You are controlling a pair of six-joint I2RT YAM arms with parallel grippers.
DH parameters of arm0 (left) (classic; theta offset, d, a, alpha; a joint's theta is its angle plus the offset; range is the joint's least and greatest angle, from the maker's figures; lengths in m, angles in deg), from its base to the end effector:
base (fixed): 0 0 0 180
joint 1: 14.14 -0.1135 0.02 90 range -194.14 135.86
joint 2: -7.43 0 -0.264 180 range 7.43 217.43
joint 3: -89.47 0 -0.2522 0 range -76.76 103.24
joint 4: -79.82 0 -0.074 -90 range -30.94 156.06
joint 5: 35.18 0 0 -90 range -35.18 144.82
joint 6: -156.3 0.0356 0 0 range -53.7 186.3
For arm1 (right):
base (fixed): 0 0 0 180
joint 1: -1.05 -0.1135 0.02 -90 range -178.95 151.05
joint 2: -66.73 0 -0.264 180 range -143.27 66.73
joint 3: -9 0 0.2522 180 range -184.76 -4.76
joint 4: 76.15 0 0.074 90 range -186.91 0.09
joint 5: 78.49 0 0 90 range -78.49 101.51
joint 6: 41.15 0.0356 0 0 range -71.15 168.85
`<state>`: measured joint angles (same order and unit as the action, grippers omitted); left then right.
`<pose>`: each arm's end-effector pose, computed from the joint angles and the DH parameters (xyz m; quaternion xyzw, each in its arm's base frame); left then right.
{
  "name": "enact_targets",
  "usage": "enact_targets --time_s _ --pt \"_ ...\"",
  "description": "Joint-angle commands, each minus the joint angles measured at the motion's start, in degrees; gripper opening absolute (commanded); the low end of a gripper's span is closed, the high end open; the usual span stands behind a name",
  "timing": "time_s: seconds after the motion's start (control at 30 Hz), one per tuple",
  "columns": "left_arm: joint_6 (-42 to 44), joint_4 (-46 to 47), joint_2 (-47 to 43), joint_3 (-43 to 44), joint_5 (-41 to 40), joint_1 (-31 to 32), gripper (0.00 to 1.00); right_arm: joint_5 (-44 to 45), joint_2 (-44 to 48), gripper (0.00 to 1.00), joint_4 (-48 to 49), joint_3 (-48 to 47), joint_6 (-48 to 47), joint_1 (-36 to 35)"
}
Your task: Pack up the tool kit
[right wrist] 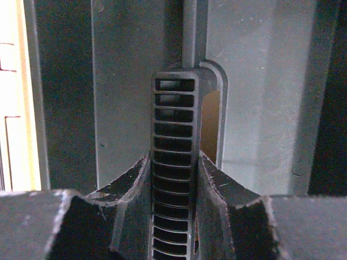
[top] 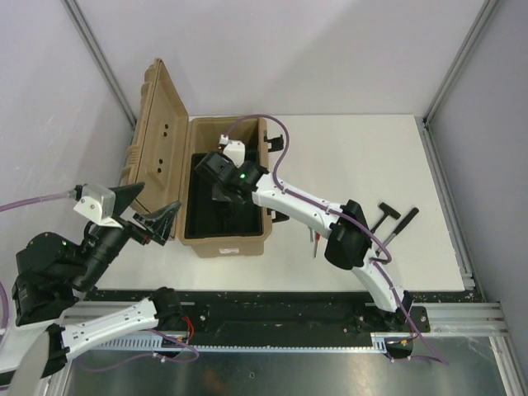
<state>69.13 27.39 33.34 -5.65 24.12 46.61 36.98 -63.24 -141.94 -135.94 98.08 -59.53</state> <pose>0.0239 -0.0055 0.4569 0.1702 0.6497 -0.1943 0.7150 0.2591 0.4282 0.2987 -0.0173 0.9217 0.1482 0.3580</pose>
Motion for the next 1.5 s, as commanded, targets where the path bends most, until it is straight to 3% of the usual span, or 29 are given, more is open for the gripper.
enact_targets --time_s 0.0,0.53,0.9,1.03,1.27,1.47 --pt "-0.15 0.84 -1.01 -0.36 1.53 0.24 0.96 1.46 5.12 0.0 5.39 1.37 -3.51 -0.84" --pt "0.18 0.88 0.03 0.99 6.0 0.24 0.96 5.8 17.25 0.0 22.06 13.38 -8.38 -0.84" --pt "1.53 1.57 0.92 1.75 7.02 0.25 0.96 9.93 23.1 0.0 26.66 10.24 -15.77 5.05" --pt "1.98 3.04 2.05 0.72 7.05 0.25 0.96 7.64 27.54 0.0 25.44 13.35 -16.2 11.54" --pt "1.52 6.88 6.67 -0.22 7.68 0.24 0.96 -5.39 35.65 0.0 23.99 26.36 -17.44 31.01" --pt "1.2 11.77 11.92 1.7 9.56 0.24 0.96 -18.63 32.66 0.0 23.72 33.1 -22.99 44.87"
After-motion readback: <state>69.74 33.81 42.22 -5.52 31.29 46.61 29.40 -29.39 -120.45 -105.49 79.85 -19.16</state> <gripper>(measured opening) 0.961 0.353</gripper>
